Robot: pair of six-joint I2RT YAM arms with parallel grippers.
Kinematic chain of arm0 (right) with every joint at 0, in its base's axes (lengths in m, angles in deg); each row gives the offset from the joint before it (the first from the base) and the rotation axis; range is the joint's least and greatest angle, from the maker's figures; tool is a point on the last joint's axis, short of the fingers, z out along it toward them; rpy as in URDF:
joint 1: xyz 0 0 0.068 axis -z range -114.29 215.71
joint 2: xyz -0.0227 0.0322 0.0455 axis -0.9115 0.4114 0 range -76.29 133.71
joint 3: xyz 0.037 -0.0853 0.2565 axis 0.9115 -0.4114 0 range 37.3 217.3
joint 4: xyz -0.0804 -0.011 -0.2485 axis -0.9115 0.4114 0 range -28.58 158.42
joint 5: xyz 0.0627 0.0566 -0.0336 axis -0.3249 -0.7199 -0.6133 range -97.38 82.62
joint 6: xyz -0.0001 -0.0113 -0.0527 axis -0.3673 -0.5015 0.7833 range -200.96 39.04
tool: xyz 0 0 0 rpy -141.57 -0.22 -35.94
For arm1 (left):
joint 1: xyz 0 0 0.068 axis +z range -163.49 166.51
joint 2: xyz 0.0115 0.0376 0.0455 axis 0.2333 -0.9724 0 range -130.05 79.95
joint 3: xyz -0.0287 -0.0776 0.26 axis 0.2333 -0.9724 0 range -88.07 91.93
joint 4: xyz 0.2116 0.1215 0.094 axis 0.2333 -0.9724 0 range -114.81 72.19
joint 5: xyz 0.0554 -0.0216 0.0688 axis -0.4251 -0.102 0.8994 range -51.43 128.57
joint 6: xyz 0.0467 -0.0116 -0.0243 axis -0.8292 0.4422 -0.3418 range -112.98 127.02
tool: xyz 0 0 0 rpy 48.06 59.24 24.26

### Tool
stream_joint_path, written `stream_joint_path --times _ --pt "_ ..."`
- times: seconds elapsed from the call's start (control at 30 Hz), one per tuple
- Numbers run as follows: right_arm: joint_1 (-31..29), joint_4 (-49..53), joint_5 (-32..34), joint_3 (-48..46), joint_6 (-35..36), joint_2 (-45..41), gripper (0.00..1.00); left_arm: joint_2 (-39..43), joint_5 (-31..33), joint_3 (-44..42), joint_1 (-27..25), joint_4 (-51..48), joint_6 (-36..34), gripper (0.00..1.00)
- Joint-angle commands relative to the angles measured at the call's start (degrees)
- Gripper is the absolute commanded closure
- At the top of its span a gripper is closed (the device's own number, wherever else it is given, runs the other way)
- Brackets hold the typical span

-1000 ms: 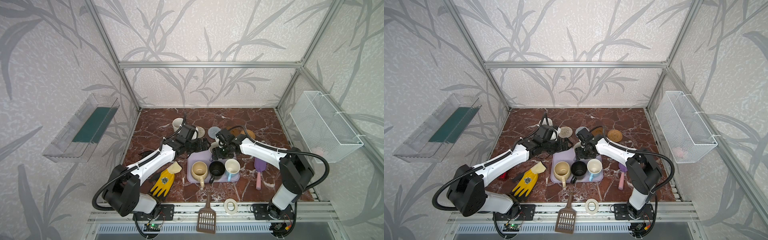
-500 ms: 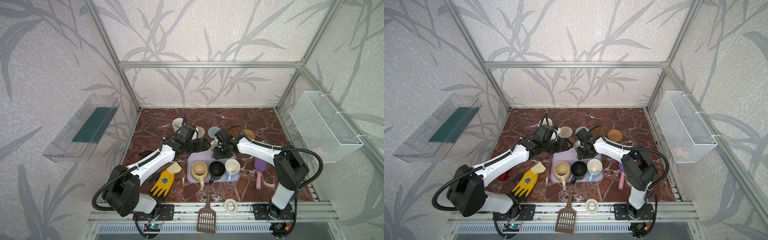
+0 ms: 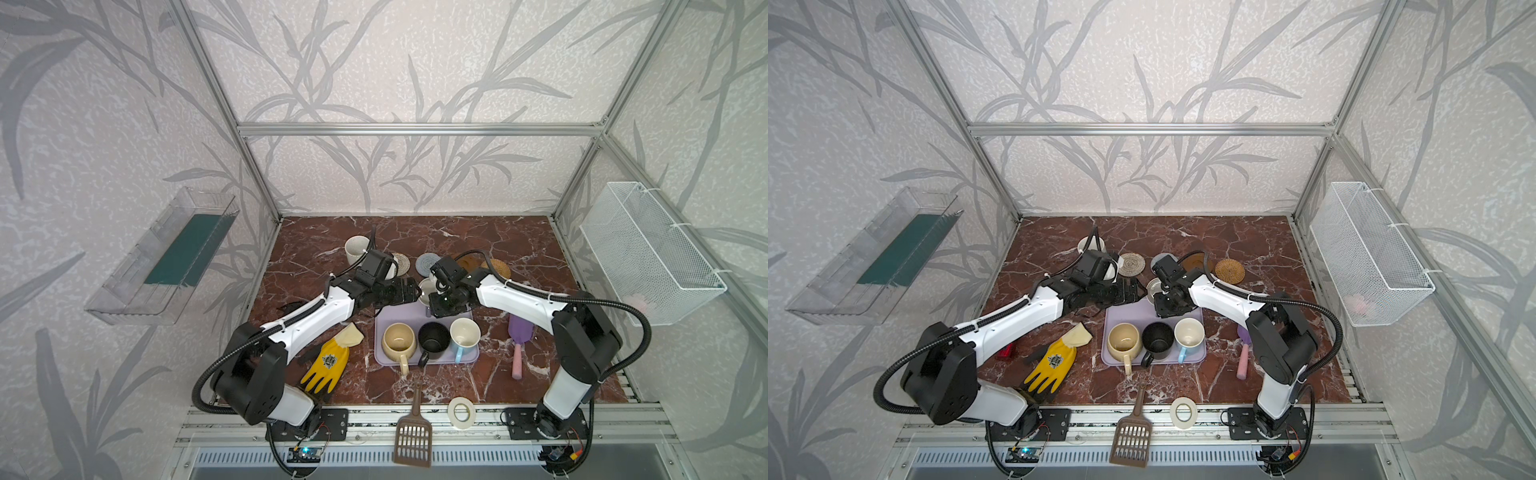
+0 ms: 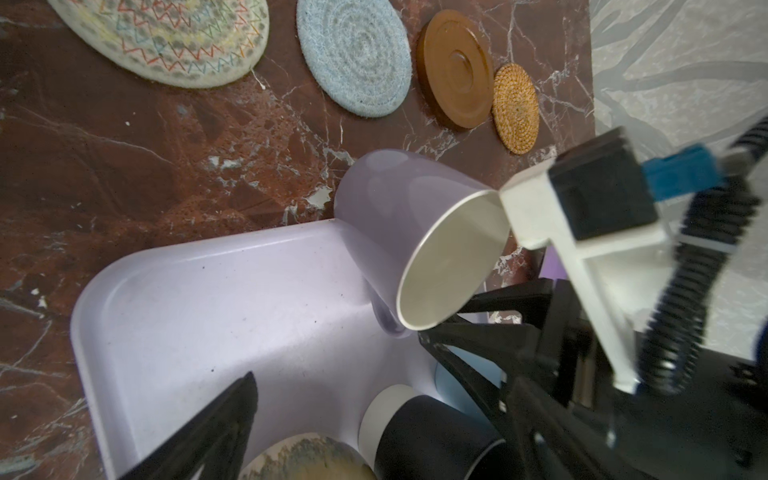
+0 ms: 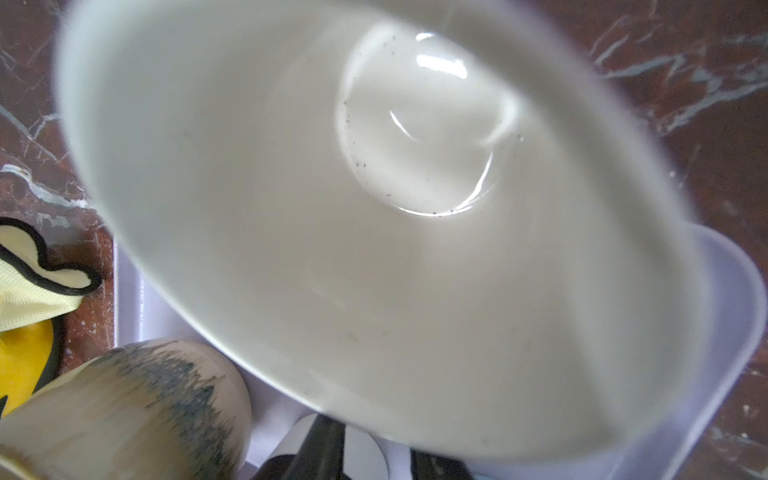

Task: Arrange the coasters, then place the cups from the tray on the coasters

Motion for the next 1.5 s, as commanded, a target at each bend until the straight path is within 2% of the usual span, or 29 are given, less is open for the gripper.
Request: stream_joint_path --times 0.0,0.2,0.27,0.53,0.7,0.8,0.9,1.0,1.3,1.47 --pt "0.61 -0.15 1.60 0.70 0.81 -2.03 0.76 -1.37 0.90 2.46 0.07 1.07 -1.39 0.03" --pt "0.74 -0.01 1.21 -0.32 1.34 -2.01 0.82 -5.08 1.31 5.26 0.07 1.68 -1.75 0.03" --pt "0.76 -0.40 0.82 -0.74 1.40 -4.17 0.88 -5.50 1.35 6.04 0.06 2.29 -1.58 0.03" --pt "1.02 -0.06 -1.56 -0.72 2.38 -5.90 0.90 -10.20 0.30 8.47 0.08 6.47 -1.48 0.03" --pt "1.29 0.58 -1.52 -2.04 2.82 -6.39 0.91 -13.65 -2.63 9.13 -0.05 9.98 -0.77 0.04" --pt "1.47 -0.88 -1.05 -3.55 3.02 -7.11 0.86 -16.00 -3.50 10.46 -0.08 9.36 -0.86 0.06" --pt "1.45 -2.43 -0.64 -4.08 3.56 -7.43 0.70 -16.96 -4.53 10.57 -0.14 10.25 -0.04 0.09" --pt "1.45 -3.50 -0.30 -4.20 4.01 -6.98 0.62 -17.05 -3.98 11.06 -0.15 9.33 0.01 0.14" --pt "0.97 -6.51 1.54 -4.34 5.03 -4.42 0.59 -17.78 -5.33 10.66 -0.10 9.96 1.86 0.23" --pt "0.41 -8.39 1.11 -5.82 3.88 -4.33 0.54 -18.10 -4.22 10.71 -0.14 8.18 3.21 0.28"
